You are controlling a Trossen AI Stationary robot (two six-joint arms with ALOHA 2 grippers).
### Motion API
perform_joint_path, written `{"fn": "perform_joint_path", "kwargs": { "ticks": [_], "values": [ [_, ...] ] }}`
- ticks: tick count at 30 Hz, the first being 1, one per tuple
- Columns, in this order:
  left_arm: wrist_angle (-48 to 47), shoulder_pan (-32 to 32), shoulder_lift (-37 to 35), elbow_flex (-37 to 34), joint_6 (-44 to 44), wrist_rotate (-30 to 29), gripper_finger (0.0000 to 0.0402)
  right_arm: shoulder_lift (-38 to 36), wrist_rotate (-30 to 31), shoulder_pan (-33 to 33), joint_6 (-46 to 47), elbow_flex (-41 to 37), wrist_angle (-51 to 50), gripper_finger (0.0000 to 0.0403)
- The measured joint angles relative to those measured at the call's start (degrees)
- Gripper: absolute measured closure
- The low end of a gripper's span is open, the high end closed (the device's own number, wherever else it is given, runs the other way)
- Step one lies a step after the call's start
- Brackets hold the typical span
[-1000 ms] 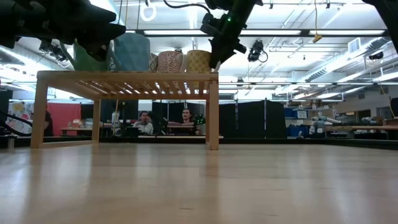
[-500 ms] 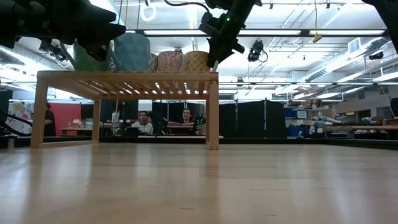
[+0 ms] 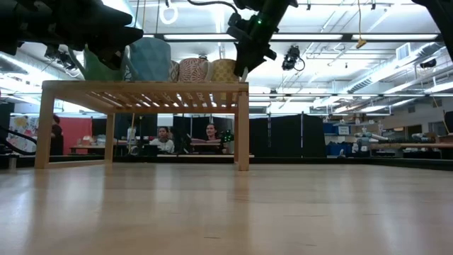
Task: Place coffee mugs
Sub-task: Put the yellow mug on the table
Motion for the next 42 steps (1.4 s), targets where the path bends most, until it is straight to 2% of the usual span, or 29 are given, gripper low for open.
{"fn": "perform_joint_path", "kwargs": {
  "ticks": [16, 29, 42],
  "values": [
    [0.0, 0.0, 0.0, 0.0, 0.0, 0.0, 0.0253, 0.0, 0.0, 0.0, -0.4, 0.0, 0.1, 0.0207],
    [0.0, 0.0, 0.0, 0.0, 0.0, 0.0, 0.0253, -0.1, 0.0, 0.0, -0.4, 0.3, -0.3, 0.0206],
    [-0.1, 0.0, 0.0, 0.0, 0.0, 0.0, 0.0253, -0.2, 0.1, 0.0, -0.4, 9.6, -6.9, 0.0206]
  ]
}}
